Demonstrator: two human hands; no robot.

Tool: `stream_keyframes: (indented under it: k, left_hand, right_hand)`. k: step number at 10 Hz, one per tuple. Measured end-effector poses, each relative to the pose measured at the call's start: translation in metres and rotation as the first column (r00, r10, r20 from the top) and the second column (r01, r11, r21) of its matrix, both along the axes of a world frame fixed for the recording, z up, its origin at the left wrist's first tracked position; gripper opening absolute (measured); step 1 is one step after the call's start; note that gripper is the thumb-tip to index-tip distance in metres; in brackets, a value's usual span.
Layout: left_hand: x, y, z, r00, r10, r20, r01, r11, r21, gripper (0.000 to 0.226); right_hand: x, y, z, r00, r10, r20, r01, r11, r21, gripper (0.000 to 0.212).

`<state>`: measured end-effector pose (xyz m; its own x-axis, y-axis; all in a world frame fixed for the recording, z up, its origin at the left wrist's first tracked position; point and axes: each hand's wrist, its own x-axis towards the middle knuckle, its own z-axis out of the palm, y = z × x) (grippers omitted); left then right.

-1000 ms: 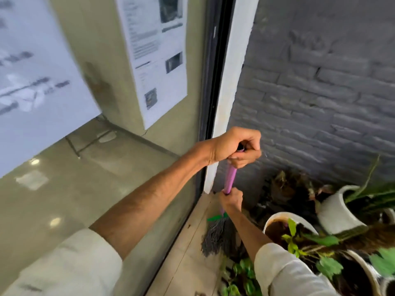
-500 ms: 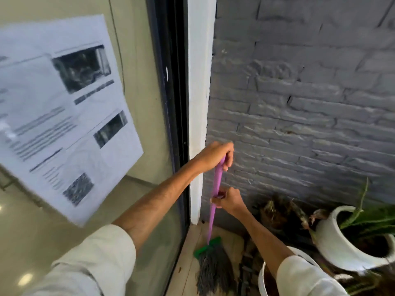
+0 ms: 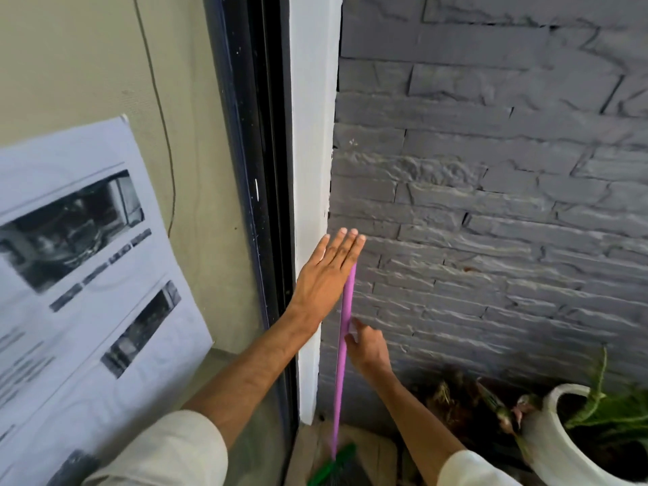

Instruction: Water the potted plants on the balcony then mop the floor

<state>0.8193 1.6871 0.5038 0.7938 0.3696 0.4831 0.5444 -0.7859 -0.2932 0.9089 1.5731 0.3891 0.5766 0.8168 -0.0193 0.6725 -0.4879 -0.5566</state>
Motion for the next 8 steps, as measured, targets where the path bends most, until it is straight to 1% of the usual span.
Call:
stream_keyframes:
  k: [1,2,3,4,5,6,7,8]
  left_hand:
    - [-0.009,0.032,-0.014,0.943,0.222,-0.248,-0.17,0.962,0.214,0.082]
    - [-0.008,0.049,-0.02,0.874,0.335,-0.352,-0.246,0.93,0.274,0.089]
    - [-0.003,0.054,-0.021,0.821,0.373,-0.432,-0.284,0.924,0.257,0.093]
    - [-0.001,0.059,-0.012,0.82,0.344,-0.457,-0.264,0.936,0.232,0.097]
    - [0.007,0.067,0.01,0.792,0.353,-0.498,-0.281,0.935,0.216,0.103]
    - [0.019,0.052,0.016,0.748,0.356,-0.56,-0.315,0.933,0.173,0.102]
    - [0.04,0.007,0.013,0.859,0.262,-0.44,-0.292,0.956,-0.001,0.094]
    - [0.048,-0.037,0.005,0.952,0.106,-0.288,-0.142,0.984,-0.108,0.091]
  right_hand:
    - [0.005,-0.008,0.0,0.997,0.018,0.07,-0.014,0.998,-0.06,0.048]
    - [0.017,-0.021,0.004,0.994,0.019,0.106,-0.011,0.998,-0.069,0.05]
    - [0.038,-0.054,0.025,0.988,0.032,0.15,-0.025,0.998,-0.05,0.053]
    - [0.057,-0.08,0.044,0.986,0.043,0.161,-0.039,0.999,-0.031,0.054]
    - [0.083,-0.12,0.076,0.972,0.037,0.231,-0.037,0.999,-0.006,0.054]
    - [0.092,-0.16,0.093,0.945,0.065,0.322,-0.066,0.998,-0.008,0.057]
    - [0.099,-0.225,0.121,0.895,0.087,0.438,-0.069,0.996,-0.057,0.059]
    - [0.106,-0.268,0.139,0.812,0.059,0.581,-0.042,0.998,-0.043,0.063]
